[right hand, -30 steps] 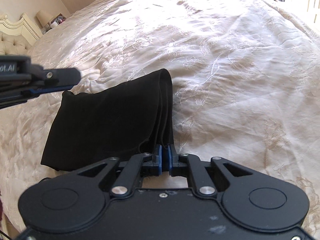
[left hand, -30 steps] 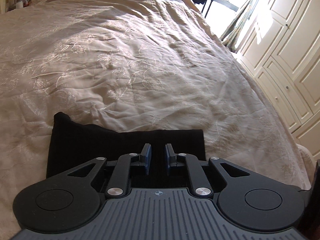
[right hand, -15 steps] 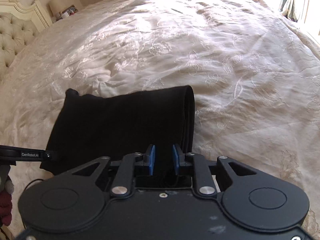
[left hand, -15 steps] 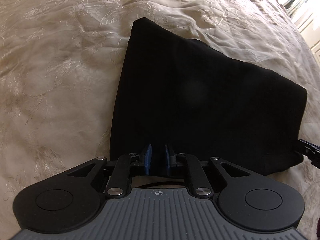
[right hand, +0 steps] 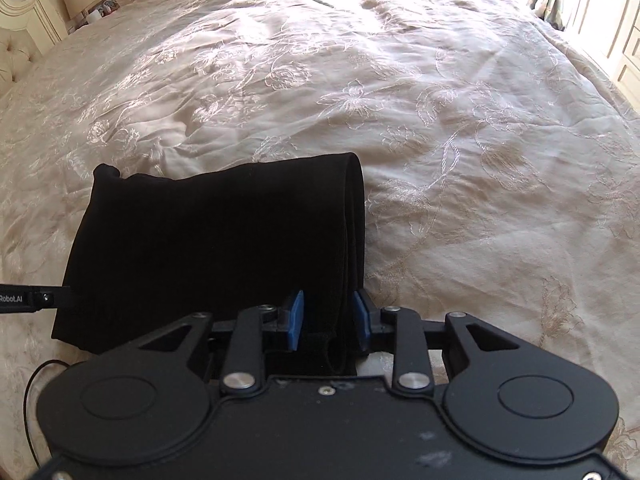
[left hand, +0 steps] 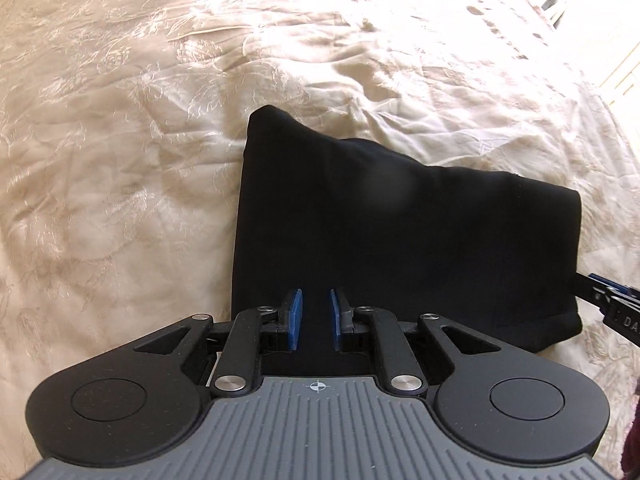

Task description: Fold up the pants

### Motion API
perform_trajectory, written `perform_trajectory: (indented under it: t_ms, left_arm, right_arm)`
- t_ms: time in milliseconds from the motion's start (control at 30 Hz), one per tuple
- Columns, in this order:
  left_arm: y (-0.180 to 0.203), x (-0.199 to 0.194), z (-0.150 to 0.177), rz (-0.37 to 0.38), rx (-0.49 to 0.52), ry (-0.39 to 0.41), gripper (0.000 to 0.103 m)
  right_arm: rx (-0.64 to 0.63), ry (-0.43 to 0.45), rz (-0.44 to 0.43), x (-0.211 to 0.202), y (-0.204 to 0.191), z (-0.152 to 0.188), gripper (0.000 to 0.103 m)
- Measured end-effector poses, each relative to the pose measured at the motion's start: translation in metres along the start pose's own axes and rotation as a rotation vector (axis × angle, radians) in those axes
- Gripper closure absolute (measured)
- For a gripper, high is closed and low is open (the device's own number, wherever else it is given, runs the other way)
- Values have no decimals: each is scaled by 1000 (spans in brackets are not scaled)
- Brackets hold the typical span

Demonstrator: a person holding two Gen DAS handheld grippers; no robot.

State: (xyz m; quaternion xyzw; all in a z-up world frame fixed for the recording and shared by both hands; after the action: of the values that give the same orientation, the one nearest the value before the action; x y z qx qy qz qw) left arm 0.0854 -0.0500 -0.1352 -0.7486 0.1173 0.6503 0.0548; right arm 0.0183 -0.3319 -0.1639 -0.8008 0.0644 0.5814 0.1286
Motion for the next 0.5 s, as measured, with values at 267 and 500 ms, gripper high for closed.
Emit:
perform_trajectory:
  t_ms: [267,500]
  left_arm:
    - [3,13,-31,-10,12,-1,88]
    - [2,38,-57,-35,10,-5,88]
  right_arm:
    - [-41,79,25,-14,-24,-23,73]
    - [-52,67,23,1,-35,-42,73]
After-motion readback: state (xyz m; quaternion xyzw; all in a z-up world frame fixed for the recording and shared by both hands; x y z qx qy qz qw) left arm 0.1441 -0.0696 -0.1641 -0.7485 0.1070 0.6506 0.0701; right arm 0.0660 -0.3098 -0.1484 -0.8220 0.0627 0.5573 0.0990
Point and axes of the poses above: each gripper's, at about its wrist camera, not at the fingertips, and x roughly the way its jaws point, y to its right, z to its underside, the point moved 3 cm from there along x, roughly the way its jaws point, and after that the axes turned 9 degrees about -y, right-handed, at the moved point
